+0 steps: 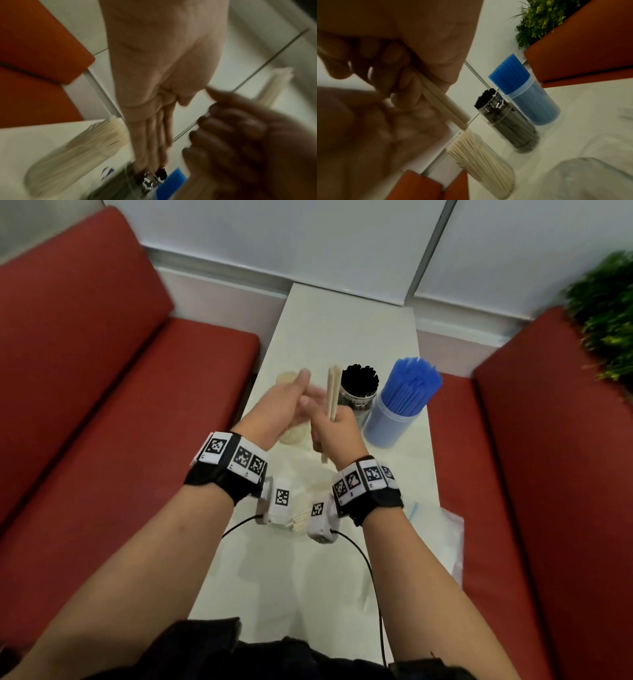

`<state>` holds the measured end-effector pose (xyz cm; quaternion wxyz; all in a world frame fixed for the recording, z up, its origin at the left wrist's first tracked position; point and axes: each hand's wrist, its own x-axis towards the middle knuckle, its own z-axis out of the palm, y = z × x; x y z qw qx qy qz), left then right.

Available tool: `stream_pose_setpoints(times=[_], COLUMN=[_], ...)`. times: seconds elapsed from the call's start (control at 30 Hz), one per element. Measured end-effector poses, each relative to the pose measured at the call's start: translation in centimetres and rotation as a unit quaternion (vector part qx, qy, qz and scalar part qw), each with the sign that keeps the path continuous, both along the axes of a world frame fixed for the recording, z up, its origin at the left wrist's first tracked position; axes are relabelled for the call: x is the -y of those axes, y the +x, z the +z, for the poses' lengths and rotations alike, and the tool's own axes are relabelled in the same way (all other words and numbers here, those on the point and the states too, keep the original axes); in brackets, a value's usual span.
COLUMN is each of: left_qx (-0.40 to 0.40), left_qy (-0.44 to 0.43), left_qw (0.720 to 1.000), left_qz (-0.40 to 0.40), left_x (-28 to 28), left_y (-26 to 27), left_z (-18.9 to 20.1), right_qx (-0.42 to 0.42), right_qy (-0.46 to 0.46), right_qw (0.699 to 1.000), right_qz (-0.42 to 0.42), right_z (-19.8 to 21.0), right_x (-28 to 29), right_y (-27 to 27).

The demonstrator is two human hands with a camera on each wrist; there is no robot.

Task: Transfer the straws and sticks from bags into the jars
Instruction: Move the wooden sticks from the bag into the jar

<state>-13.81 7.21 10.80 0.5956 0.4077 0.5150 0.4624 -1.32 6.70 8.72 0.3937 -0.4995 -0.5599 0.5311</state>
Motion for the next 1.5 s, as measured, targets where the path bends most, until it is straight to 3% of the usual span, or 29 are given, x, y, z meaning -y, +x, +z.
stream_pose_setpoints(times=[0.07, 0.13, 0.27, 0.47, 0.57, 0.67, 0.8, 0.97, 1.17, 1.33, 1.4, 1.5], left_qx=[-0.015, 0.047, 0.169, 0.174, 0.171, 0.164, 0.167, 0.218, 0.111, -0.076, -0.172, -0.303], left_qy=[-0.111, -0.138, -0.163, -0.208, -0.225, -0.249, -0.259, -0.277, -0.29, -0.284, -0.254, -0.211], left_qw=[0.99, 0.982, 0.966, 0.954, 0.954, 0.953, 0.951, 0.925, 0.948, 0.955, 0.945, 0.902], left_qz=[-0.084, -0.122, -0.112, -0.13, -0.1, -0.048, 0.008, 0.139, 0.073, -0.041, -0.114, -0.225], left_x=[0.7, 1.5, 1.8, 1.4, 1.3, 1.3, 1.2, 0.5, 0.4, -0.6, -0.9, -1.1], left_y=[0.0, 0.5, 1.5, 1.0, 0.6, 0.3, -0.4, -0.8, -1.4, -1.3, -0.9, 0.2], left_z=[-1.8, -3.1, -3.7, -5.8, -7.4, -9.2, -11.4, -13.1, -14.0, -15.5, -16.5, -17.7], right_qx=[-0.033, -0.052, -0.106, -0.05, 0.071, 0.167, 0.175, 0.203, 0.229, 0.269, 0.285, 0.306], right_qy=[0.003, 0.002, 0.005, 0.052, 0.081, 0.045, -0.027, -0.007, 0.015, 0.036, 0.047, 0.048], right_qw=[0.999, 0.999, 0.993, 0.995, 0.992, 0.98, 0.976, 0.973, 0.972, 0.962, 0.957, 0.95], right_qz=[0.003, 0.015, 0.06, 0.064, 0.063, 0.1, 0.128, 0.11, 0.056, 0.033, 0.032, 0.043], right_z=[1.8, 3.0, 3.7, 3.8, 4.3, 4.8, 5.4, 5.6, 4.7, 3.7, 3.0, 1.5], right_x=[-0.2, -0.1, 0.3, -0.4, -1.6, -2.7, -3.8, -6.8, -11.4, -14.4, -15.3, -16.3], right_y=[0.1, 0.0, 0.0, 0.8, 1.6, 2.8, 2.4, 0.3, -2.6, -3.6, -3.8, -4.3])
